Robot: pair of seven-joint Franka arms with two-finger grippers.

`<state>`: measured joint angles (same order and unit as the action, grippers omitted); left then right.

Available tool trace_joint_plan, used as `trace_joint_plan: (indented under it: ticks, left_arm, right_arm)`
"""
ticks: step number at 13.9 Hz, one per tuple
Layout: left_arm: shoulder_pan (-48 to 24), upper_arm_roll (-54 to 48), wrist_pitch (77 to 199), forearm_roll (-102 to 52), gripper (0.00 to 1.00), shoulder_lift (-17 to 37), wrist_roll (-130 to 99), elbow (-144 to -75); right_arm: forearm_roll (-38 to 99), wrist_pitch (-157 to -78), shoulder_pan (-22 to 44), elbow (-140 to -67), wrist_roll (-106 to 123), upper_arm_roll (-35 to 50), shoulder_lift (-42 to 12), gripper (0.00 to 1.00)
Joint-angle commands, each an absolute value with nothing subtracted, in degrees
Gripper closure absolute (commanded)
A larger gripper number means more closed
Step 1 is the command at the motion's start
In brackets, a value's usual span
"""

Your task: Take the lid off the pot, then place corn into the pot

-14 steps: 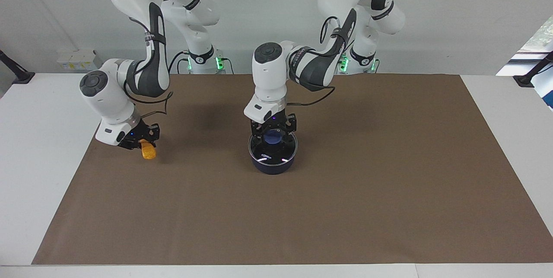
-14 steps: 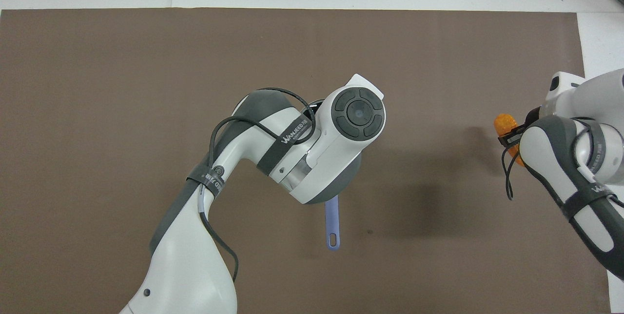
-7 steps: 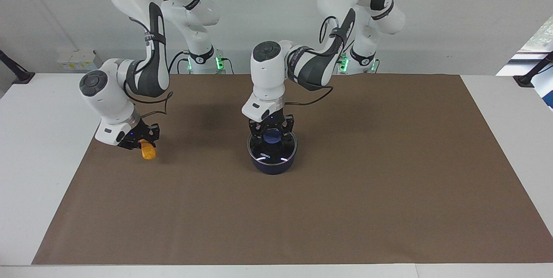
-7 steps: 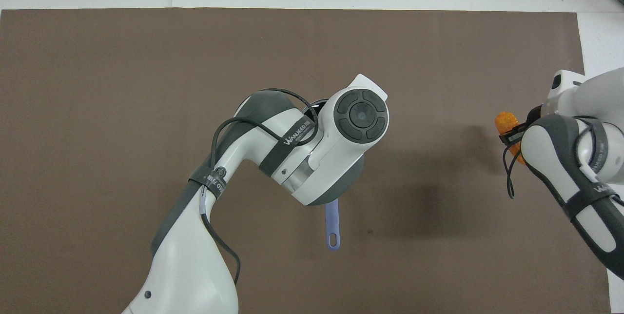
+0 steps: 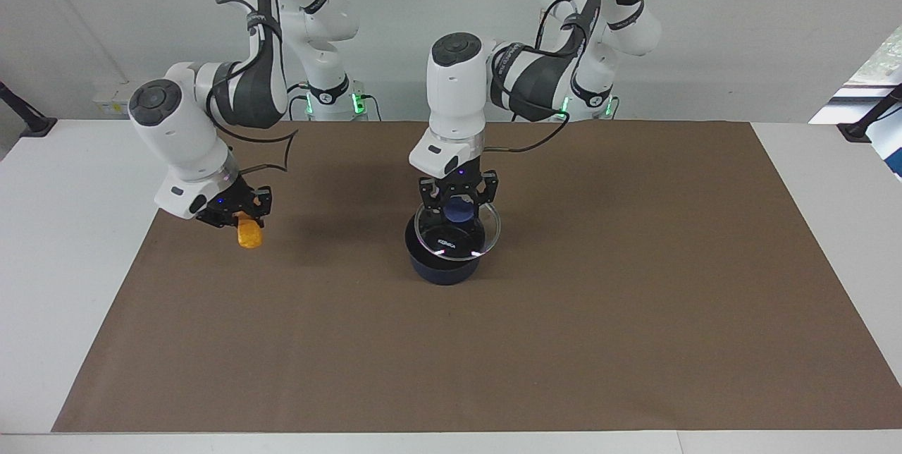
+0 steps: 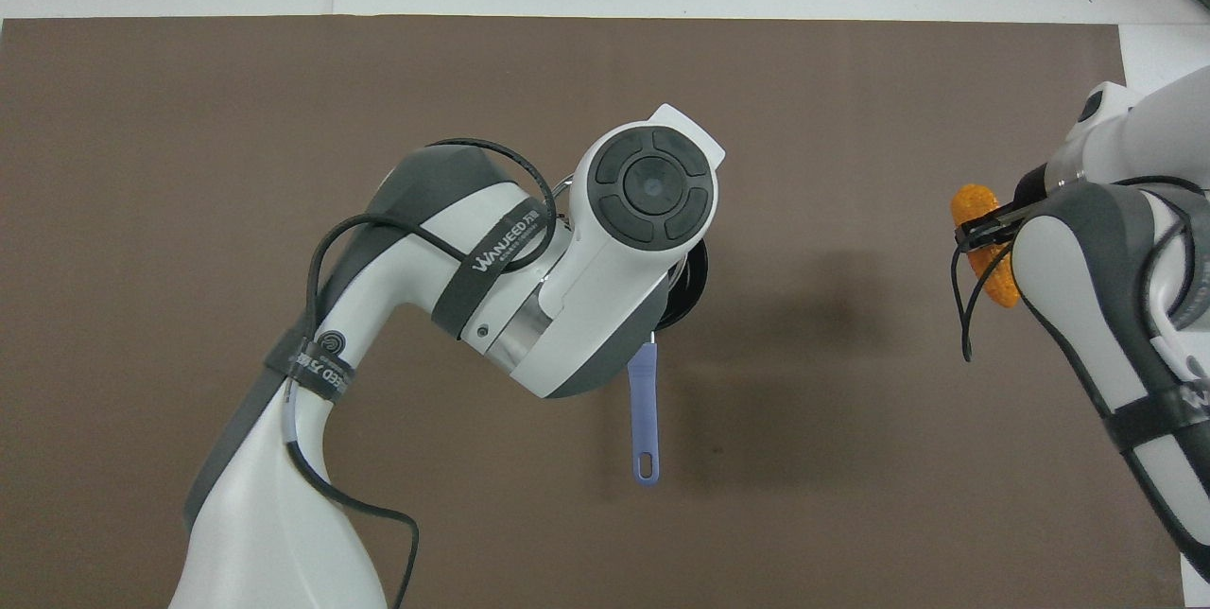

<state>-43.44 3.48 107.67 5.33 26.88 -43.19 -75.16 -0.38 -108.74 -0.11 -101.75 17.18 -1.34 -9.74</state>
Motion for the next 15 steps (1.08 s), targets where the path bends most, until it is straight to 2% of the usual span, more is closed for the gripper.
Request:
trace_joint_plan:
  ticks: [1, 7, 12, 15]
  left_arm:
    - [-39.9, 3.4, 107.1, 5.2, 1.0, 22.0, -35.8, -81.3]
    - [-30.3, 3.3, 113.2, 4.1, 1.0, 12.1, -18.5, -97.3]
    - [-21.1, 3.3, 120.0, 1.2, 1.0, 7.0, -4.3, -108.0]
    - [-16.3, 3.3, 125.8, 0.1, 1.0, 4.3, 3.6, -114.8]
  right_arm:
    - [-1.8, -105.0, 4.0, -98.4, 8.8, -1.1, -9.1, 1.0]
    - [-0.9, -105.9, 15.6, -97.0, -11.0, -1.1, -9.8, 1.0]
    - [2.8, -107.5, 24.8, -87.2, -25.1, -0.6, -18.5, 1.0]
    - [3.5, -111.8, 27.1, -86.5, -26.7, -0.6, -21.3, 1.0]
